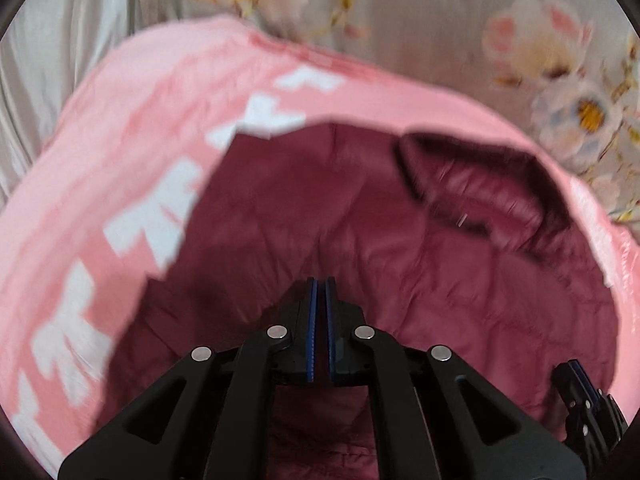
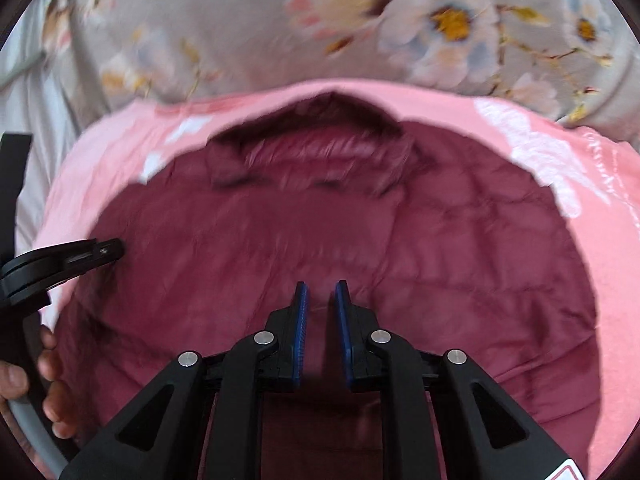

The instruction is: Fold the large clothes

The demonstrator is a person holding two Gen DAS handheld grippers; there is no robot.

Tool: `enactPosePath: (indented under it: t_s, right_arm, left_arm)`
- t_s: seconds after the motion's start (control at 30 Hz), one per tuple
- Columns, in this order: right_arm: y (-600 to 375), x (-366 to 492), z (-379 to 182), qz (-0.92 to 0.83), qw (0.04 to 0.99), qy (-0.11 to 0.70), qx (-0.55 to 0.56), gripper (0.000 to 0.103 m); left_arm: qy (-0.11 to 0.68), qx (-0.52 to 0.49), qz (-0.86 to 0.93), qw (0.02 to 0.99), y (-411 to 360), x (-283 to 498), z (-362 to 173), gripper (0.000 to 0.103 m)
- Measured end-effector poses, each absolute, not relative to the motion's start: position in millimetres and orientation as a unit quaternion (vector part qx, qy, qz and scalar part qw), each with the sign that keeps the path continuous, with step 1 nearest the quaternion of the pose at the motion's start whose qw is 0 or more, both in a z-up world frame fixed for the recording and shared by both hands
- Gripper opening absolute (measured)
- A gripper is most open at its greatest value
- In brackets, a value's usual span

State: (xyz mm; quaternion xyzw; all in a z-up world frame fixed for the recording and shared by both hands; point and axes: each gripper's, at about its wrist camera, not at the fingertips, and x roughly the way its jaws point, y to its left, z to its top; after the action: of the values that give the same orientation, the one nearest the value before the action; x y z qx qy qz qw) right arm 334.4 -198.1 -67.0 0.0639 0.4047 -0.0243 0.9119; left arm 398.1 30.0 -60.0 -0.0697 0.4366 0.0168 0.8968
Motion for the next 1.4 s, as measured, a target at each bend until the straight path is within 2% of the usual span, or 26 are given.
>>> enactPosePath:
  t_s: [0.13, 0.27, 0.63, 1.4]
  right_arm:
    - [-201, 331, -86, -0.018, 0.903, 0.423, 0.078, 0.009]
    - [-202, 330, -90, -0.018, 0.901, 0.425, 0.079, 0.009]
    - [-210, 330, -93, -0.003, 0.899, 0.423, 0.112, 0.009]
    - [-208, 331, -93, -0.009, 0.901, 0.422, 0.104, 0.009]
  left_arm:
    - [0.426, -0.054, 0.017, 0.903, 29, 389, -82, 0.004]
    - [0.420, -0.045, 0.022, 0.906, 27, 387, -85, 0.004]
    - [0.415, -0.018, 0.036, 0.909, 17, 386, -84, 0.003]
    - [0.416, 0.008, 0.051, 0.908, 10, 386, -84, 0.003]
